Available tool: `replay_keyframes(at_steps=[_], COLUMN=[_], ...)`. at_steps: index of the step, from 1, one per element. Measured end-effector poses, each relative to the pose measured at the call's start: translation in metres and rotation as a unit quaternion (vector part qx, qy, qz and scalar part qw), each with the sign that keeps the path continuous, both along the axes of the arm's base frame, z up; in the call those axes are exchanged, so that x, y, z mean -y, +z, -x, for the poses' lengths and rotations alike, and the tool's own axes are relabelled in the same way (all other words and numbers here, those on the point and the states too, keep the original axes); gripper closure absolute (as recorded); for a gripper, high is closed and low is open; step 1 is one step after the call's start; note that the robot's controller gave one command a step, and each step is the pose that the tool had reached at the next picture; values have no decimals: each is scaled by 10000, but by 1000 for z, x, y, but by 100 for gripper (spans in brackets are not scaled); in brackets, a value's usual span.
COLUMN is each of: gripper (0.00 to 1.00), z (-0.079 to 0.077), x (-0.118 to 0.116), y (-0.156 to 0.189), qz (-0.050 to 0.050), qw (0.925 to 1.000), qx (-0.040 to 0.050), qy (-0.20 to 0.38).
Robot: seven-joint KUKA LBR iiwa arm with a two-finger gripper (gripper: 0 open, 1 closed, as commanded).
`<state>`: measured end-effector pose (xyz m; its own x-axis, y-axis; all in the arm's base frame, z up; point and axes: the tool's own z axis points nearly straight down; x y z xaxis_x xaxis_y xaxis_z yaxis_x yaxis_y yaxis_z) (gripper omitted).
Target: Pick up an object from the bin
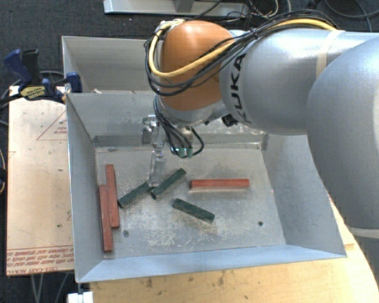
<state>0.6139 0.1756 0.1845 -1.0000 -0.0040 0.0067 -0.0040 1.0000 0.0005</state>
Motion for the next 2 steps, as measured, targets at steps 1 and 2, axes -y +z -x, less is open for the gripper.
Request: replay_keyframes(at_steps=[1, 2], gripper=[0, 0], z=[-2, 5], x=[1, 0], y=[5, -37], qz=[-6, -8], qw=[10000, 9977], qx=[40, 53], qy=[-17, 671])
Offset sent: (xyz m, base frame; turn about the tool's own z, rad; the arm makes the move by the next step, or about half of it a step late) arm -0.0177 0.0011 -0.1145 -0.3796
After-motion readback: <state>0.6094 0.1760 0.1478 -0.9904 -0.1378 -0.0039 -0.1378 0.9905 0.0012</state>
